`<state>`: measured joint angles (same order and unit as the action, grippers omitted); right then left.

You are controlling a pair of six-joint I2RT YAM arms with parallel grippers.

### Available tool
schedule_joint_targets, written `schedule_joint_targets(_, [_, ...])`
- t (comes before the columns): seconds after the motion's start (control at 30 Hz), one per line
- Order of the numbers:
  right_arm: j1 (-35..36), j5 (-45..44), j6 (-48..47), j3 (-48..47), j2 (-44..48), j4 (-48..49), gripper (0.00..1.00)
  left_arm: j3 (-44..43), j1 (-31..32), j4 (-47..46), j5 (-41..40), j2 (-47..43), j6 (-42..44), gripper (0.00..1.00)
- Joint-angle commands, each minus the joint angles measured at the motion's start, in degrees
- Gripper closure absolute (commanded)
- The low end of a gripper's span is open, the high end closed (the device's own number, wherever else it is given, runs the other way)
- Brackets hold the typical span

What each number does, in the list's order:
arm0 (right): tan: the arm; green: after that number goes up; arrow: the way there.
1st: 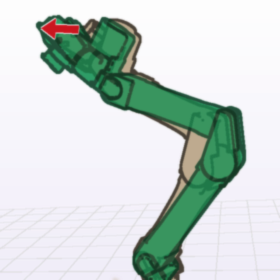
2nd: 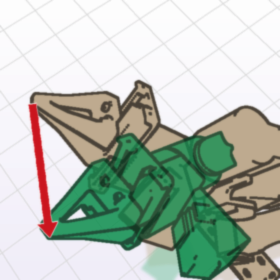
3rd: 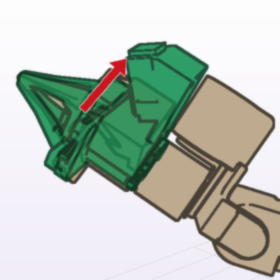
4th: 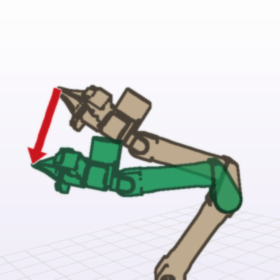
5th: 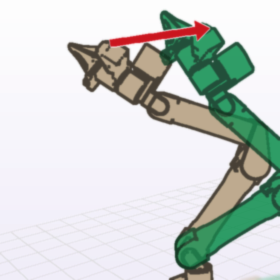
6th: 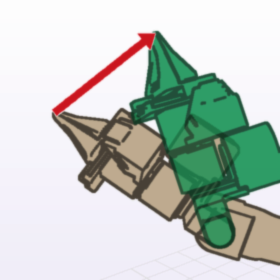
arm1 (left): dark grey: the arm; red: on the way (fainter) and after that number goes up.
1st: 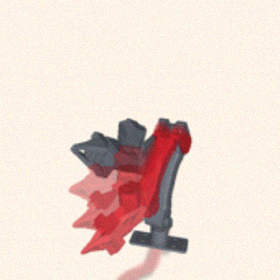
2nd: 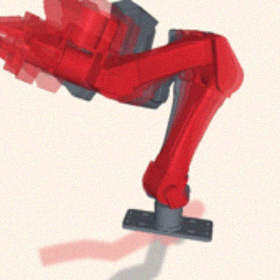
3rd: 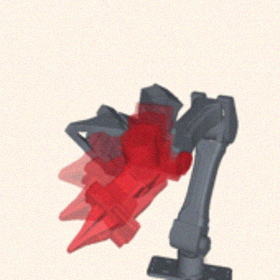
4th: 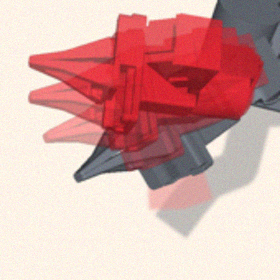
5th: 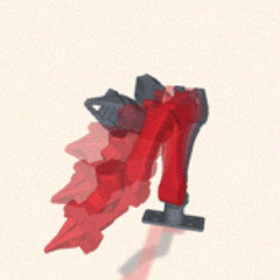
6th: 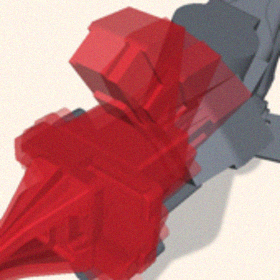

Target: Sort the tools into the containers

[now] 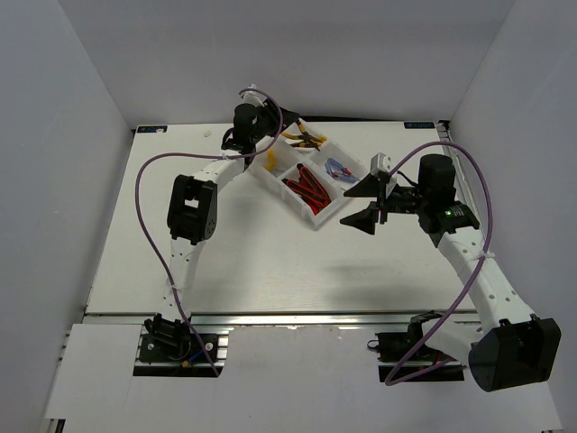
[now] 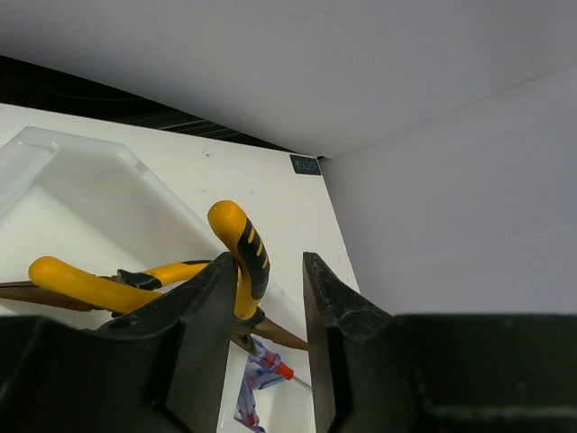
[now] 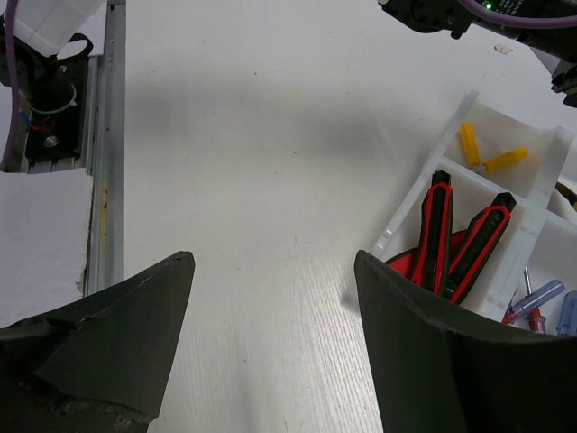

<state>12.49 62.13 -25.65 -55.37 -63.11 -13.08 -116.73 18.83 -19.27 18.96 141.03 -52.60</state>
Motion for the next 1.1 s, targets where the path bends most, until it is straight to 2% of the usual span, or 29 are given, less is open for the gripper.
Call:
schedule_joint_targets(0.0, [-0.4,1.8,1.0,-0.1,1.2,2.8,0.22,-1.0,-0.2,-0.9,-0.3,-5.0,-0.2,0.54])
schedule_joint_targets(0.17, [-0.5,1.9,1.7,0.6,1.9,3.8,0.21,-0.6,-0.2,-0.1,-0.4,-7.2,0.1,0.43])
schedule_joint_targets(0.6, [-0.8,2.2,3.9,1.8,2.9,6.0,0.2,2.2,-2.2,8.2,-5.1,-15.9,5.7,0.34])
schedule_joint_targets(0.77, [-0.8,1.9,4.1,2.0,3.0,6.3,0.2,5.8,-3.0,7.4,-4.7,-18.9,6.0,0.33])
schedule_joint_targets(0.8, [-0.8,1.7,4.3,2.1,2.9,6.5,0.2,6.3,-3.1,7.3,-4.5,-19.5,6.4,0.36])
schedule_joint_targets(0.9, [-0.8,1.3,5.3,2.3,2.4,7.2,0.21,8.4,-3.5,8.0,-2.6,-22.0,7.6,0.65])
schedule_joint_targets(0.93, [-0.8,1.2,5.3,2.3,2.2,7.3,0.21,9.4,-3.8,8.2,-1.8,-23.0,7.9,0.77])
schedule_joint_targets(0.97, [-0.8,0.8,5.4,2.3,2.0,7.5,0.21,11.0,-4.1,8.3,-1.1,-25.4,8.3,1.0])
schedule_joint_targets(1.03, [-0.8,-0.2,6.0,2.4,1.6,7.7,0.21,18.7,-4.9,7.7,0.5,-29.1,10.1,1.0])
schedule_joint_targets(1.07, [-0.8,-0.6,6.0,2.4,1.4,7.7,0.21,22.0,-5.2,7.1,0.8,-33.8,11.0,1.0])
